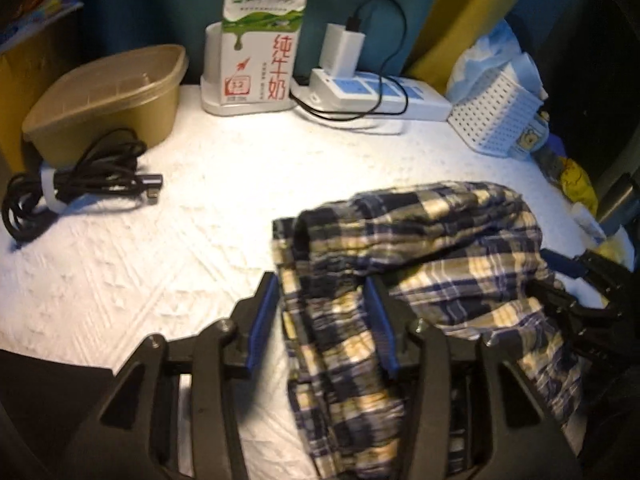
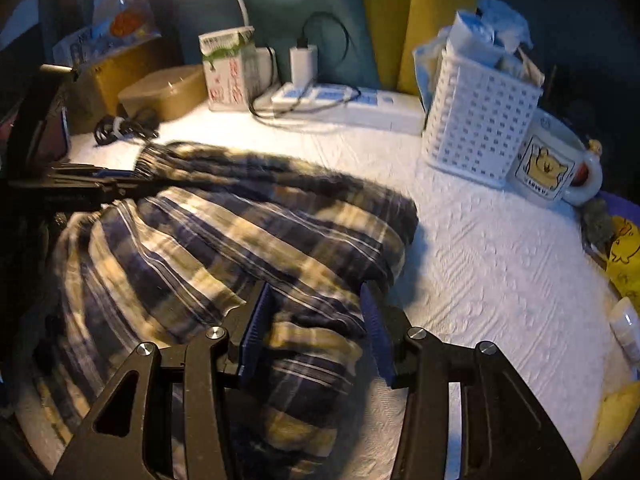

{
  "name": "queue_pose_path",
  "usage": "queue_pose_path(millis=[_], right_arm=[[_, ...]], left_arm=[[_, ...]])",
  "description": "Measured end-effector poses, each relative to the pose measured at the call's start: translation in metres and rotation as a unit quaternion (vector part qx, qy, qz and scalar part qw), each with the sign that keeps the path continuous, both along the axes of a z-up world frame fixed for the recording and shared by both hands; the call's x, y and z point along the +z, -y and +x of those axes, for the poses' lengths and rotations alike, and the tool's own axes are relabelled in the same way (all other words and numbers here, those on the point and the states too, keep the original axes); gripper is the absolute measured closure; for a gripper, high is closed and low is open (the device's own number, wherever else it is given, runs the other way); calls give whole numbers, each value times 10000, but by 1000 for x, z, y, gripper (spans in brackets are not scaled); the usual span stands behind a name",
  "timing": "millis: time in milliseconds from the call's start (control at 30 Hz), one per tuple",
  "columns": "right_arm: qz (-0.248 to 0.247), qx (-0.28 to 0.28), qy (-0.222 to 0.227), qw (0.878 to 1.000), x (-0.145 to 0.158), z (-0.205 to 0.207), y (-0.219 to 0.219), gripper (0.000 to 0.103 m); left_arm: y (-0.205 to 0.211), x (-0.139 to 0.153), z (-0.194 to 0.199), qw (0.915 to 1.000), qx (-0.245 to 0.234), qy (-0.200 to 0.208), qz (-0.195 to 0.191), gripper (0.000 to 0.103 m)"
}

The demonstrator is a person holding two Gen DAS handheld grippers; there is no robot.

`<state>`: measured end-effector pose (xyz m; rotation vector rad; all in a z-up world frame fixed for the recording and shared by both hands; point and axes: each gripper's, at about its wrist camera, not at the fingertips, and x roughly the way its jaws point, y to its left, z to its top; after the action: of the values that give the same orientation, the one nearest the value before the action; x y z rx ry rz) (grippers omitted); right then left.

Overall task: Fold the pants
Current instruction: 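Open both grippers and lift them away from the folded pants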

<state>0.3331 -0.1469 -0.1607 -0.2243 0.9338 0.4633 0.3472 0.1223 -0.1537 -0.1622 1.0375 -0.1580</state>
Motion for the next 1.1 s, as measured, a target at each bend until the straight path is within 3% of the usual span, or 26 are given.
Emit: queue_pose_path(millis=[133, 267, 433, 900, 1033, 1067, 1100], right_arm=[[3, -132, 35, 9999, 4, 0, 5, 55], [107, -328, 147, 9993, 18, -11, 16, 55], [213, -500, 376, 9978, 40, -36, 31, 35], [540, -838, 851, 9914, 86, -130, 48, 34], [598, -808, 937, 9905, 91, -158, 44, 34], [605, -803, 959, 9903, 92, -163, 43, 34], [606, -797, 993, 9900, 93, -170, 43, 34]], left_arm=[[0, 5, -6, 10000, 43, 48, 72, 56], [2, 30, -32, 9994, 118, 320, 68, 56], [9, 59, -72, 9974, 174, 693, 71, 56], [42, 98, -182, 9911, 17, 1328, 51, 55], [54, 102, -204, 9884, -94, 1500, 211, 55], [57, 103, -209, 9880, -114, 1523, 223, 50], [59, 103, -213, 9877, -134, 1543, 216, 38]])
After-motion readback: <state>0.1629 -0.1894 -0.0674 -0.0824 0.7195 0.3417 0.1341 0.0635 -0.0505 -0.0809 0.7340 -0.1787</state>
